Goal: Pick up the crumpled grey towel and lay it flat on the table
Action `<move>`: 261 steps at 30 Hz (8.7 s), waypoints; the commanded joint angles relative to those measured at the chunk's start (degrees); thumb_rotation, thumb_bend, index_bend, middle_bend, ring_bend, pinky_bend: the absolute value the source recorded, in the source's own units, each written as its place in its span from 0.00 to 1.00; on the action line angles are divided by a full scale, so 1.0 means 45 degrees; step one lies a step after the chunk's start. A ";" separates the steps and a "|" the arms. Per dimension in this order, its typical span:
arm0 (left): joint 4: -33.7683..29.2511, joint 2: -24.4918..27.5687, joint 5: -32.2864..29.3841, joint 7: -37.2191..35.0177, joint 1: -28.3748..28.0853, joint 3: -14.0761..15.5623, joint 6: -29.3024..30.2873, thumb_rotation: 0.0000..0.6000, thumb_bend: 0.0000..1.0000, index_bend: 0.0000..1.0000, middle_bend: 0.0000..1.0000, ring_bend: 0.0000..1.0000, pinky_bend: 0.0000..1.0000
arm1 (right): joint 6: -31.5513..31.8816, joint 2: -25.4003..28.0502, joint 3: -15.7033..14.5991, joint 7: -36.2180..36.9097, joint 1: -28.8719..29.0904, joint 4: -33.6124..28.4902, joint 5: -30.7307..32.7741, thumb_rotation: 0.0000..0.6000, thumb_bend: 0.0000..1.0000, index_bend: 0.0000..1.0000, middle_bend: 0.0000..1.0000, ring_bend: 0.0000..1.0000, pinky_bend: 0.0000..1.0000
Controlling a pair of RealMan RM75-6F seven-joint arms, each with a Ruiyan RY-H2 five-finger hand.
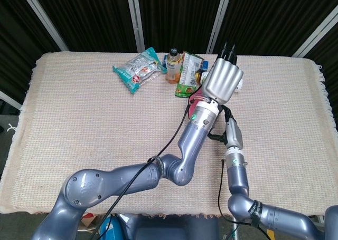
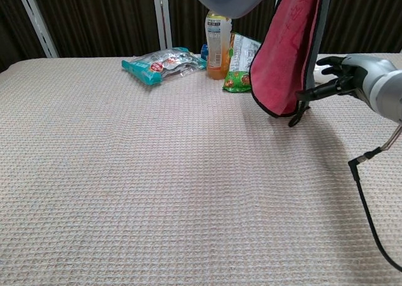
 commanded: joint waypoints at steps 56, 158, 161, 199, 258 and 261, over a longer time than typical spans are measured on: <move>-0.1889 0.1350 0.0470 -0.0656 0.1561 0.0590 0.0427 1.00 0.62 0.72 0.27 0.04 0.02 | 0.0214 -0.0517 0.0807 0.0689 -0.0309 0.2706 -0.0866 1.00 0.54 0.53 0.18 0.00 0.04; -0.3339 0.2049 0.3307 -0.8109 0.6919 0.1006 0.1201 1.00 0.62 0.70 0.28 0.04 0.02 | -0.0641 0.0078 0.1982 -0.1221 0.3174 0.4660 -0.2157 1.00 0.61 0.58 0.19 0.00 0.04; -0.3563 0.2023 0.3514 -0.8288 0.7172 0.1147 0.1311 1.00 0.62 0.70 0.28 0.04 0.02 | -0.0421 0.0192 0.1800 -0.1197 0.2929 0.4274 -0.2199 1.00 0.61 0.58 0.19 0.00 0.04; -0.9850 0.2205 0.7269 -0.9589 1.2370 0.5169 0.4524 1.00 0.62 0.70 0.27 0.04 0.02 | 0.2803 0.0021 -0.3814 -0.0309 -0.1838 -0.0597 -0.6410 1.00 0.61 0.58 0.19 0.00 0.04; -0.8765 0.0673 0.7590 -0.9870 1.4987 0.5702 0.2000 1.00 0.52 0.55 0.23 0.04 0.02 | 0.1201 -0.1270 -0.5657 0.0692 -0.4935 0.1584 -0.7925 1.00 0.61 0.29 0.18 0.00 0.03; -0.8962 0.0950 0.7160 -0.9621 1.4956 0.5638 0.1602 1.00 0.49 0.48 0.20 0.04 0.02 | 0.0790 -0.1043 -0.5740 0.0652 -0.4972 0.1421 -0.7762 1.00 0.61 0.15 0.14 0.00 0.02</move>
